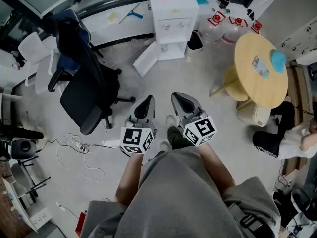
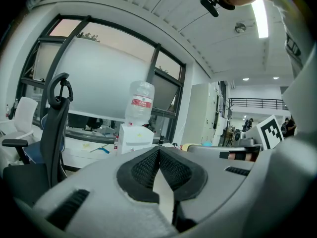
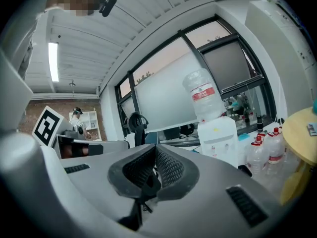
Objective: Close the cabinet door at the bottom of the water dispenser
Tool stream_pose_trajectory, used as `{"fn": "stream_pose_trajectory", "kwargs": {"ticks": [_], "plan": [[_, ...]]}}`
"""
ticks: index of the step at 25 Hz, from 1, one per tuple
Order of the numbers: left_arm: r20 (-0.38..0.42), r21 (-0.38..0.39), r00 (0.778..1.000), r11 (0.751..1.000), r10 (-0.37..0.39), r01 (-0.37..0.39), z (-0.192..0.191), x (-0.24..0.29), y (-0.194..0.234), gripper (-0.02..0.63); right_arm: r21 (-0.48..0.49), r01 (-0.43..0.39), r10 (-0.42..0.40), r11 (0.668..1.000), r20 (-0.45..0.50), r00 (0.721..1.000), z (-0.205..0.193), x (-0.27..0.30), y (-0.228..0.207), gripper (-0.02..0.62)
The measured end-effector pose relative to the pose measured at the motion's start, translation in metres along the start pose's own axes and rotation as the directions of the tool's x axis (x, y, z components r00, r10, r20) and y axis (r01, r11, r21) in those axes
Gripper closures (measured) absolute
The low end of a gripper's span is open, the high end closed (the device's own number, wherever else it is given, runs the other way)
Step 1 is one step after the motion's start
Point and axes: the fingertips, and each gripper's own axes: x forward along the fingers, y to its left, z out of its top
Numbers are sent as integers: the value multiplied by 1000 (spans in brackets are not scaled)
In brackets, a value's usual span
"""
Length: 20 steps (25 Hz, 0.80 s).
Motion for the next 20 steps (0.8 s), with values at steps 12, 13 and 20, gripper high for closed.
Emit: {"fn": "stream_pose_trajectory", "kwargs": {"ticks": [12, 13, 20], "plan": [[-33, 12, 999, 1000, 22, -22, 14, 93, 25, 599, 43, -45, 46, 998, -39, 998, 7, 56, -66, 584], [-37, 11, 999, 1000, 27, -26, 14, 98, 27, 600, 48, -47, 49, 998, -42, 998, 7, 60, -71, 583], [-80, -2, 996, 999, 47, -48, 6, 121, 43, 600, 86, -60, 66, 994, -65, 996, 1, 84, -90, 583]]}}
